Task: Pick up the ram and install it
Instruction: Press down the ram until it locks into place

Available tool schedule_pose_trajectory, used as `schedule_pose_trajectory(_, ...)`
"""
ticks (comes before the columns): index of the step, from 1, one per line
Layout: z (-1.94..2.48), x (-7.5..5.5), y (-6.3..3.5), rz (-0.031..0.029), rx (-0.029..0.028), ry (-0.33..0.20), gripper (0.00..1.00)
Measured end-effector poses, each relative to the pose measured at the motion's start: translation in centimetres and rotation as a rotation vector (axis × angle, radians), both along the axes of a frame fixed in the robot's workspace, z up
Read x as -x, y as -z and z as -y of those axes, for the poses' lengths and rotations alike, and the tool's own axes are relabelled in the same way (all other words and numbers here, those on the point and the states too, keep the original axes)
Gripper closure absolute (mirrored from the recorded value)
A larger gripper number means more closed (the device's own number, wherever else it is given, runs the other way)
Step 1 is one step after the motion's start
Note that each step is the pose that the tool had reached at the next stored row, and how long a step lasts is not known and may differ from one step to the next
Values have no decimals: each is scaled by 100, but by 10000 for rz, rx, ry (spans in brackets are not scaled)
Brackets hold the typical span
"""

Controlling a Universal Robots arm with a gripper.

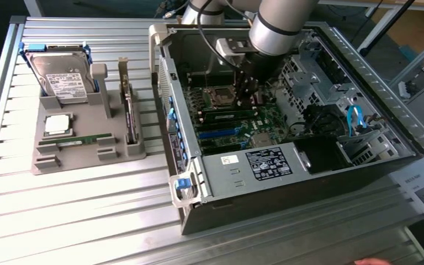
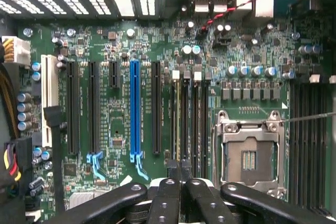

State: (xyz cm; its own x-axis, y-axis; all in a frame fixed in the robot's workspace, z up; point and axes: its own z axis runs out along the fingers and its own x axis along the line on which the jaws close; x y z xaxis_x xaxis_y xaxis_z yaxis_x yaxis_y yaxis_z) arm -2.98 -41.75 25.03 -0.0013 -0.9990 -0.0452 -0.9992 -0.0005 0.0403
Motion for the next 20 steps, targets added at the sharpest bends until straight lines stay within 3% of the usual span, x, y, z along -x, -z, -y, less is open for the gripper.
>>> schedule_pose_trajectory(12,1,57,1,-1,1,0,90)
schedule_pose_trajectory(20,0,65,59,0,1,0,90)
